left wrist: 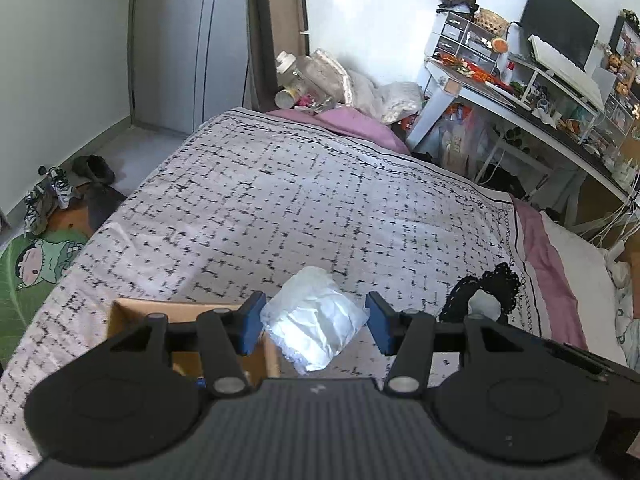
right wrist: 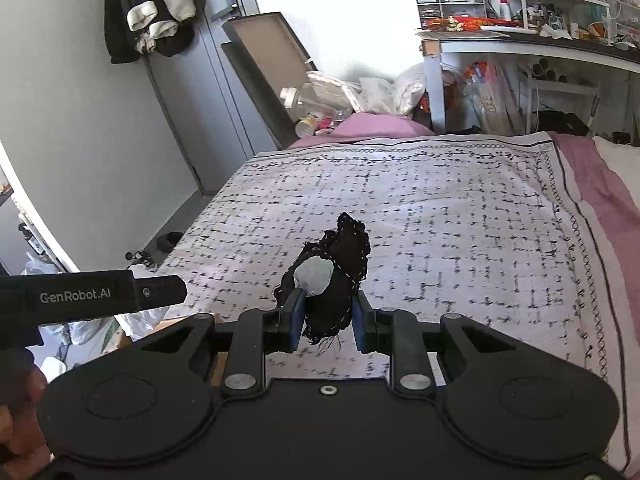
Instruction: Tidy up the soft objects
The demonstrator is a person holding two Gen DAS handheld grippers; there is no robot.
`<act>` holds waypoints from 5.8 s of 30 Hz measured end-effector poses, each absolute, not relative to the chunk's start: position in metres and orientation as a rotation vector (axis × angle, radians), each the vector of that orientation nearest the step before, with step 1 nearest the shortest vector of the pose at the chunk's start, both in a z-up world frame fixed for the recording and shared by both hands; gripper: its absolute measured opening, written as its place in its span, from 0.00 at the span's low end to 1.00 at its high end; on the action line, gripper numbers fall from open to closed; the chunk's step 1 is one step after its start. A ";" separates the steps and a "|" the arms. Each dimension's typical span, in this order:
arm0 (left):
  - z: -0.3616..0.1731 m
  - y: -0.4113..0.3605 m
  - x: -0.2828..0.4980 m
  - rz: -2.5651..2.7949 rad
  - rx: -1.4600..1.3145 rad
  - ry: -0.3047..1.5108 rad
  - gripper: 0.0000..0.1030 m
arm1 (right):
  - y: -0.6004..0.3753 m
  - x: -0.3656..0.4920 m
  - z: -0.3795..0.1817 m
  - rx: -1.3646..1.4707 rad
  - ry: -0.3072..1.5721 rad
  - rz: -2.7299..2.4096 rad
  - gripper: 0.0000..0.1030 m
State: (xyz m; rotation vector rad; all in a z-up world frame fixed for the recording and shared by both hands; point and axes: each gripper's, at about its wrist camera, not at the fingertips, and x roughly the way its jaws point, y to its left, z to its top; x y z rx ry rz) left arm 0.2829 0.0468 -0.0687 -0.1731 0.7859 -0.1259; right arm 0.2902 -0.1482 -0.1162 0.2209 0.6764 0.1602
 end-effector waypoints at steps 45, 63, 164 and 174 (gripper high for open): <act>-0.112 0.184 0.279 0.041 -0.340 0.886 0.64 | 0.000 0.296 -0.128 0.132 0.725 0.338 0.38; -0.082 0.177 0.251 0.065 -0.311 0.880 0.80 | -0.066 0.261 -0.111 0.155 0.733 0.286 0.80; 0.002 0.031 0.051 -0.067 -0.099 0.769 1.00 | -0.222 0.092 -0.038 0.094 0.692 0.173 1.00; 0.003 0.035 0.048 -0.055 -0.108 0.773 1.00 | -0.219 0.091 -0.036 0.084 0.693 0.175 1.00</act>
